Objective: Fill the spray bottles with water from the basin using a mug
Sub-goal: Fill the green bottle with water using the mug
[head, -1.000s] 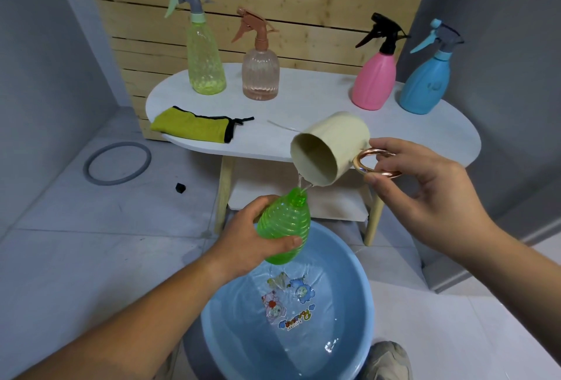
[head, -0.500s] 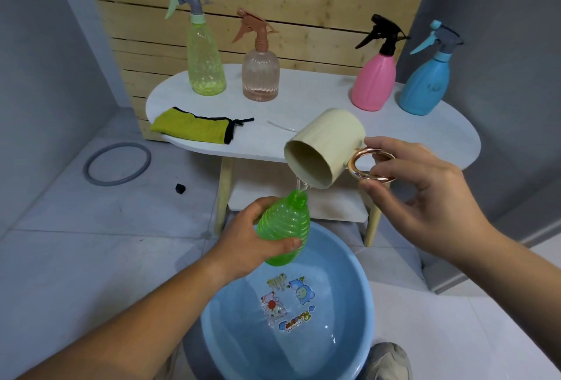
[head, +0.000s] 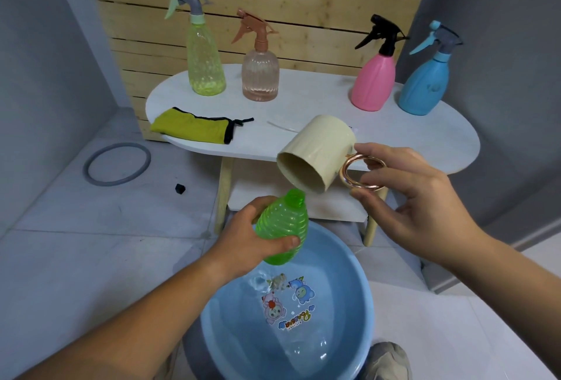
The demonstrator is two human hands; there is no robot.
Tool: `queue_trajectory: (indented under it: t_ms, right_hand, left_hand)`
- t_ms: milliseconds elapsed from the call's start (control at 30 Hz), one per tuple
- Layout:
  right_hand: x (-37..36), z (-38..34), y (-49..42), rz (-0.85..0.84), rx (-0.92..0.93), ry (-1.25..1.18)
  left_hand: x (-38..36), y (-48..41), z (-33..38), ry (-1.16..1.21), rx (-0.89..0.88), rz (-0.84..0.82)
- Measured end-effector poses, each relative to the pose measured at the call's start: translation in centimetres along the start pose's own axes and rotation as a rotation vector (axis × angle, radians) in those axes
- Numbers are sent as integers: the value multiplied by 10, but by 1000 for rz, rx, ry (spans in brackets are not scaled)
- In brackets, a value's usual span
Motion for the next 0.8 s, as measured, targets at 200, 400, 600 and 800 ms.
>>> queue_trajectory:
  t_ms: [200, 400, 600, 800]
  right_hand:
    - [-31, 30, 7, -140, -628, -527]
    - [-103, 69, 39, -289, -969, -596]
    - [-177, 99, 76, -571, -1031, -303]
    - [-228, 120, 95, -715, -910, 87]
  left_hand:
    - [6, 5, -9, 31, 7, 22]
    - [15, 14, -34, 23, 80, 42]
    - [18, 19, -63, -25, 118, 29]
    - [13, 23, -82, -58, 147, -14]
Point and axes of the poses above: each hand's wrist, its own y-axis away from the middle knuckle, its own x-axis out of the back of the hand, z = x × y, the point moved 3 cm from there along -y, towards the middle knuckle, and after that the axes turned 12 degrees about -x, right-handed, at the moved point
